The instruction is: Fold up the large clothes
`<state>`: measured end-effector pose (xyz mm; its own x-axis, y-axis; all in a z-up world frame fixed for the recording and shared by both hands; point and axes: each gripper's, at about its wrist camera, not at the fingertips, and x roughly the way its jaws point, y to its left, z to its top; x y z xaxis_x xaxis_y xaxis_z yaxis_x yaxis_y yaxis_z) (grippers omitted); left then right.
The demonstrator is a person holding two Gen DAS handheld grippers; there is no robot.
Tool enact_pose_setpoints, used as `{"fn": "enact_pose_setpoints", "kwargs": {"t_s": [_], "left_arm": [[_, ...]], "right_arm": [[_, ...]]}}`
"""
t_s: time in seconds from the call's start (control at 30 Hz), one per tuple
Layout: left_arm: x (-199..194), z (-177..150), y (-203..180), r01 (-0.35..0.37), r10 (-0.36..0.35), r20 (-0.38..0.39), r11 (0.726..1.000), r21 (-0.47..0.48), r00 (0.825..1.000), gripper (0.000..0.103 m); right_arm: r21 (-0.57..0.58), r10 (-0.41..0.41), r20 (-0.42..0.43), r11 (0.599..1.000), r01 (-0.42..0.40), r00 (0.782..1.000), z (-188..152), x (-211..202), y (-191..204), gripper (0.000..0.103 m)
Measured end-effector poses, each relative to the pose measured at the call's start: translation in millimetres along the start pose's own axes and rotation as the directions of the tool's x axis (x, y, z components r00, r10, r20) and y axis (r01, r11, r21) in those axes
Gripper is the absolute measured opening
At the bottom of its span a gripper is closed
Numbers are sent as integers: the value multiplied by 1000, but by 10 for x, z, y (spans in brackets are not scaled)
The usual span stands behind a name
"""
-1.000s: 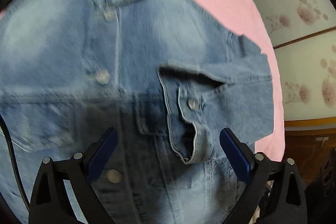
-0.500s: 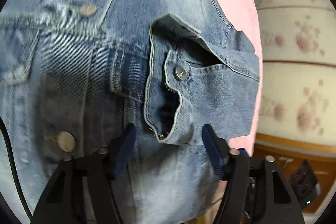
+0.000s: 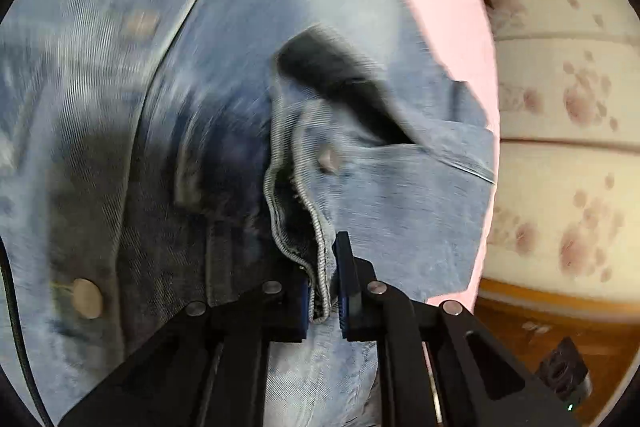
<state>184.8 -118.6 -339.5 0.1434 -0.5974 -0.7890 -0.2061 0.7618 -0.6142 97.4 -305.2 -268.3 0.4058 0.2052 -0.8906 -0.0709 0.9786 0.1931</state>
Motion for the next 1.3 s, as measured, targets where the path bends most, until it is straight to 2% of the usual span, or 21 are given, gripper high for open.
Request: {"fn": "enact_pose_setpoints", "kwargs": {"t_s": [0.1, 0.13, 0.2, 0.3, 0.37, 0.4, 0.43, 0.47, 0.53, 0.57, 0.63, 0.67, 0.77, 0.93, 1.03, 1.17, 1.23, 1.27, 1.3], "left_arm": [[-369, 28, -493, -69, 44, 139, 982, 177, 989, 7], [-532, 48, -644, -93, 47, 199, 969, 228, 979, 7], [-879, 137, -828, -129, 32, 321, 949, 288, 947, 7], [-1379, 179, -831, -216, 31, 503, 924, 314, 863, 7], [-1548, 205, -655, -306, 90, 588, 910, 280, 804, 7], [-1590, 218, -494, -348, 133, 603, 902, 254, 787, 8], [-1524, 264, -282, -394, 208, 597, 897, 200, 775, 8], [-1505, 257, -128, -411, 252, 578, 897, 161, 776, 8], [-1284, 316, 312, -448, 357, 508, 891, 66, 784, 8], [-1146, 347, 539, -459, 401, 453, 888, 20, 796, 8], [-950, 372, 915, -454, 436, 381, 890, -47, 815, 9], [-927, 356, 992, -434, 420, 384, 899, -54, 822, 9], [-901, 363, 942, -460, 440, 397, 887, -49, 806, 9], [-1097, 401, 856, -397, 387, 429, 915, -70, 816, 9], [-1110, 394, 856, -399, 381, 438, 916, -55, 814, 9], [-1073, 402, 882, -419, 393, 437, 907, -41, 809, 9], [-1114, 392, 824, -420, 388, 465, 907, -38, 796, 8], [-1178, 360, 779, -426, 384, 493, 904, -30, 781, 8], [-1203, 342, 740, -439, 385, 518, 898, -20, 764, 8]], "right_arm": [[-3, -14, 8, 1000, 14, 1000, 21, -47, -33, 37], [-6, -20, 12, 1000, 20, 1000, 31, -59, -45, 37], [-12, -35, 26, 999, 36, 999, 78, -96, -55, 37], [-21, -69, 52, 997, 70, 996, 159, -116, -56, 37], [-28, -95, 64, 995, 97, 993, 201, -85, -54, 37], [-32, -110, 66, 993, 113, 992, 217, -54, -55, 40], [-36, -134, 63, 990, 136, 989, 241, 13, -66, 42], [-38, -151, 58, 987, 153, 987, 257, 75, -77, 46], [-40, -181, 47, 982, 183, 982, 290, 216, -119, 46], [-42, -192, 38, 980, 194, 981, 307, 296, -140, 46], [-59, -208, 18, 976, 208, 978, 338, 457, -168, 46], [-68, -212, 12, 975, 212, 977, 344, 496, -174, 46], [-67, -198, 2, 978, 198, 980, 400, 529, -189, 46], [37, -111, 21, 993, 111, 994, 477, 393, -311, 46], [101, -83, 30, 992, 79, 996, 528, 346, -370, 46], [75, -131, -49, 988, 135, 990, 567, 608, -362, 45], [57, -125, -80, 990, 129, 989, 563, 723, -352, 42], [53, -105, -77, 993, 109, 991, 550, 735, -351, 29], [52, -107, -70, 992, 111, 992, 545, 720, -347, 24]]}}
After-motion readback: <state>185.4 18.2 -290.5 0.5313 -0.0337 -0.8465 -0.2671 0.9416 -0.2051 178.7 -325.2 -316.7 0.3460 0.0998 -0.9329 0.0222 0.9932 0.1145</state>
